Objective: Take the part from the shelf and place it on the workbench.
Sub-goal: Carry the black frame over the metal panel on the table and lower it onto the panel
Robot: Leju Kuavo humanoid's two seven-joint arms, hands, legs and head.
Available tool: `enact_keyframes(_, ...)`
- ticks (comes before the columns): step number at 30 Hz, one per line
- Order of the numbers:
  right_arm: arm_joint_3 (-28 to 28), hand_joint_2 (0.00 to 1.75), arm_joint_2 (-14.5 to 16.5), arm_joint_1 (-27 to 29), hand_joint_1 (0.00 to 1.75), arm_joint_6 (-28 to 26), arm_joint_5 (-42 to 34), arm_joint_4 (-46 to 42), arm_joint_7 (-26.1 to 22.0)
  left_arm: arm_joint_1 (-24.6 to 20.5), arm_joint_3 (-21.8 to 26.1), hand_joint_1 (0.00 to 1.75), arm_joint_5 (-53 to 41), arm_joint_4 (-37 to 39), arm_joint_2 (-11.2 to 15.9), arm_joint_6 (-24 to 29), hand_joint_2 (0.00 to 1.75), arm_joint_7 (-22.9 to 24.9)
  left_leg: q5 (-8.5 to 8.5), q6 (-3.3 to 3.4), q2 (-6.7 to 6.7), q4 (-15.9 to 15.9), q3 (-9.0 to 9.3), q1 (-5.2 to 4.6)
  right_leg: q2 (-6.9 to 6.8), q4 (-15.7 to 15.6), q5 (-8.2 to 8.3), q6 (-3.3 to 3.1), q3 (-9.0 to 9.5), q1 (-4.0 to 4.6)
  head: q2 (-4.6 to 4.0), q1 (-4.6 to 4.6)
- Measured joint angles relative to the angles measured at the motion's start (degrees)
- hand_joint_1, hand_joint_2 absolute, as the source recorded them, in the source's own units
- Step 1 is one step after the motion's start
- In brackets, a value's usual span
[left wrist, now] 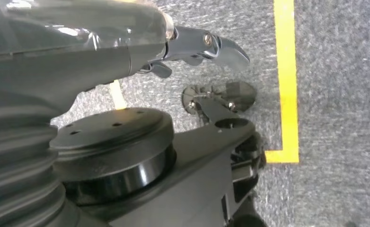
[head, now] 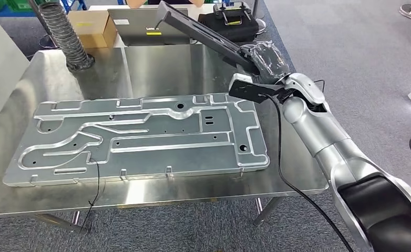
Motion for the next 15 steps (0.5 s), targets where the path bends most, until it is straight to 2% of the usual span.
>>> enact_keyframes(2, 2.73, 1.75, 0.08, -1.29, 1.75, -1.34, 1.90, 3.31, 0.32, -0.06, -0.31, 0.00, -0.18, 0.00, 0.01, -0.17, 1.75, 0.21, -0.16, -0.63, -0.07, 0.07, -0.10, -0.09, 0.07, -1.49, -0.16, -0.65, 0.61, 0.41, 0.00, -0.01)
enact_keyframes(5, 6.25, 1.75, 0.44, -1.90, 1.75, -2.41, 4.47, 7.14, 1.00, -0.21, -0.75, 0.00, -0.27, 0.00, 0.04, -0.43, 1.75, 0.46, -1.20, -1.52, 0.16, 1.16, -0.37, 0.05, 0.04, -1.96, -0.23, -1.90, 1.12, 0.27, 0.00, -0.02)
enact_keyframes(6, 7.29, 1.75, 0.71, -2.10, 1.75, -2.76, 5.34, 8.22, 1.12, -0.28, -0.87, 0.00, -0.32, 0.00, 0.05, -0.44, 1.75, 0.44, -2.39, -1.78, 0.31, 3.31, -1.31, 0.08, 0.01, -2.16, -0.26, -2.32, 1.38, 0.18, -0.01, -0.03)
enact_keyframes(8, 9.31, 1.75, 1.52, -2.51, 1.75, -3.42, 6.82, 10.44, 1.03, -0.35, -1.07, 0.00, -0.42, 0.00, 0.06, -0.15, 1.75, 0.29, -5.50, -2.09, 0.53, 10.54, -4.87, 0.12, 0.06, -2.24, -0.45, -2.89, 1.67, 0.32, -0.01, -0.03)
enact_keyframes(9, 10.29, 1.75, 1.99, -2.63, 1.75, -3.58, 7.42, 11.55, 0.87, -0.34, -1.15, 0.00, -0.44, 0.00, 0.06, 0.09, 1.75, 0.12, -6.58, -2.16, 0.54, 14.07, -6.80, 0.13, 0.11, -2.23, -0.56, -3.03, 1.78, 0.45, -0.01, -0.02)
enact_keyframes(10, 11.24, 1.75, 2.47, -2.68, 1.75, -3.68, 7.98, 12.70, 0.71, -0.33, -1.19, 0.00, -0.43, 0.00, 0.06, 0.34, 1.75, -0.10, -6.71, -2.15, 0.54, 16.01, -8.06, 0.13, 0.16, -2.21, -0.68, -3.11, 1.93, 0.58, -0.01, -0.02)
enact_keyframes(11, 12.12, 1.75, 2.95, -2.71, 1.75, -3.72, 8.43, 13.75, 0.52, -0.31, -1.21, 0.00, -0.38, 0.00, 0.06, 0.55, 1.75, -0.37, -5.79, -2.06, 0.54, 15.88, -8.36, 0.11, 0.20, -2.18, -0.81, -3.15, 2.09, 0.69, -0.01, -0.02)
enact_keyframes(12, 12.87, 1.75, 3.42, -2.75, 1.75, -3.73, 8.76, 14.65, 0.33, -0.30, -1.21, 0.00, -0.32, 0.00, 0.07, 0.69, 1.75, -0.65, -3.90, -1.86, 0.54, 13.48, -7.52, 0.09, 0.23, -2.14, -0.96, -3.13, 2.28, 0.78, -0.01, -0.02)
enact_keyframes(14, 14.04, 1.75, 4.36, -2.96, 1.75, -3.80, 9.05, 16.07, -0.09, -0.29, -1.21, 0.00, -0.19, 0.00, 0.10, 0.97, 1.75, -1.06, 0.13, -1.22, 0.55, 5.86, -4.13, -0.11, 0.30, -2.00, -1.34, -2.92, 2.58, 1.00, 0.00, -0.02)
enact_keyframes(15, 14.56, 1.75, 4.79, -3.11, 1.75, -3.88, 9.09, 16.71, -0.28, -0.29, -1.20, 0.00, -0.12, 0.00, 0.13, 1.07, 1.75, -1.21, 1.15, -0.92, 0.56, 2.80, -2.71, -0.24, 0.34, -1.90, -1.48, -2.72, 2.60, 1.11, 0.01, -0.02)
